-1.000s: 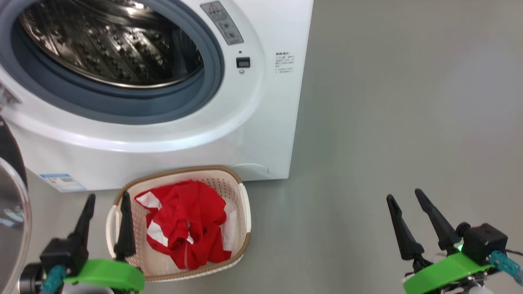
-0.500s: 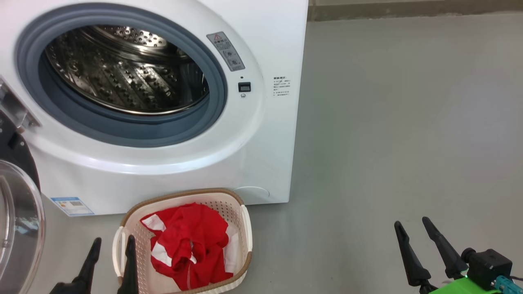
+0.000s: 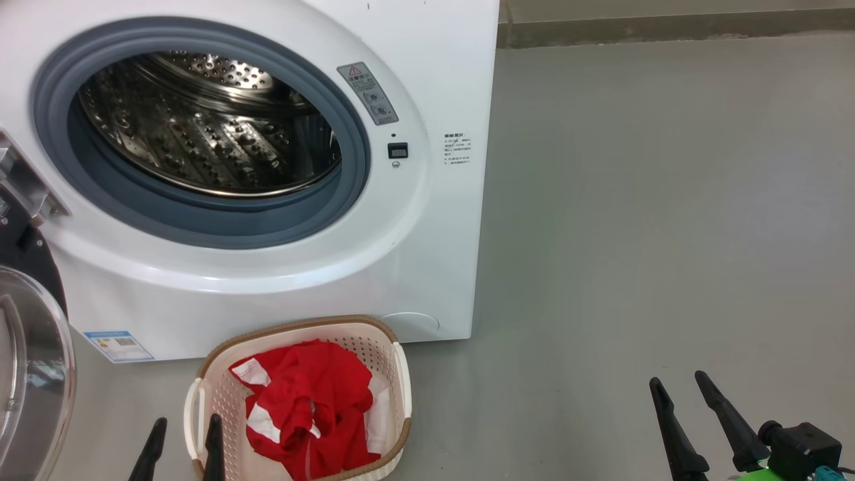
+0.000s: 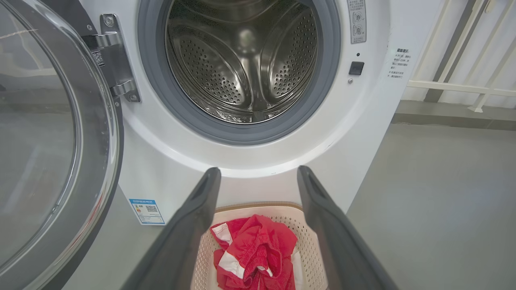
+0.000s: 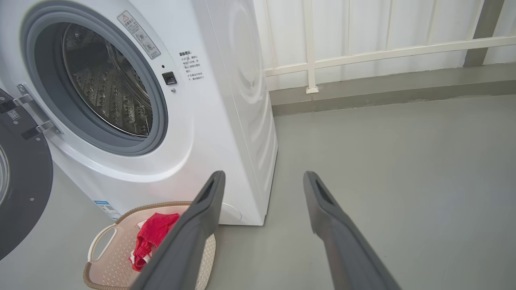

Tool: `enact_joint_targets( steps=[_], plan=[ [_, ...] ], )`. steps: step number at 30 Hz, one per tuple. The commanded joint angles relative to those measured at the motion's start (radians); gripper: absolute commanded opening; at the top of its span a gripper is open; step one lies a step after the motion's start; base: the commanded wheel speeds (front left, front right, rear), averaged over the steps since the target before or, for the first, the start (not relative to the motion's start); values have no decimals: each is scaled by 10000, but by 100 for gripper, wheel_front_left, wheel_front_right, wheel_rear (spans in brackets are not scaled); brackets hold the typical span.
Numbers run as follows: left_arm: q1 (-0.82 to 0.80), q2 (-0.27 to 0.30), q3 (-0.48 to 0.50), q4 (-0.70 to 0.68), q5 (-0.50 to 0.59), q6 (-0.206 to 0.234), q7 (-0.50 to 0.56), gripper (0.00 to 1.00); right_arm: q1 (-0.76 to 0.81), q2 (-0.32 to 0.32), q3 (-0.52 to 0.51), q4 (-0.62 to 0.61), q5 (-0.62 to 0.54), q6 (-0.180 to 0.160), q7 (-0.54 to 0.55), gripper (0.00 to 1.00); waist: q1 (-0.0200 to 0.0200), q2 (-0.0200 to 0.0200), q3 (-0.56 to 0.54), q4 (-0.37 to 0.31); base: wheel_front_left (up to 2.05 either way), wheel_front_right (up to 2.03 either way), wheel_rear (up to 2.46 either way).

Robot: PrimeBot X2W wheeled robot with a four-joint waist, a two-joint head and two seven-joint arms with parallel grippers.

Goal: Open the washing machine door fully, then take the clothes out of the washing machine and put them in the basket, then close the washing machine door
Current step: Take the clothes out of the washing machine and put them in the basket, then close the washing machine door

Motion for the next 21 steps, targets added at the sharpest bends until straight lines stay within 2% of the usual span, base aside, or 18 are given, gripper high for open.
enact_joint_targets(
  steps=[1,21],
  plan=[
    [-113,145,261,-323,-109,69,-51,100,-136,-142,126,-241,-4,75,-65,100,0,0,9,-9,0,0,0],
    [-164,145,240,-389,-57,126,-51,100,-182,-135,151,-227,-6,75,-65,100,0,0,-9,-79,0,0,0]
  ],
)
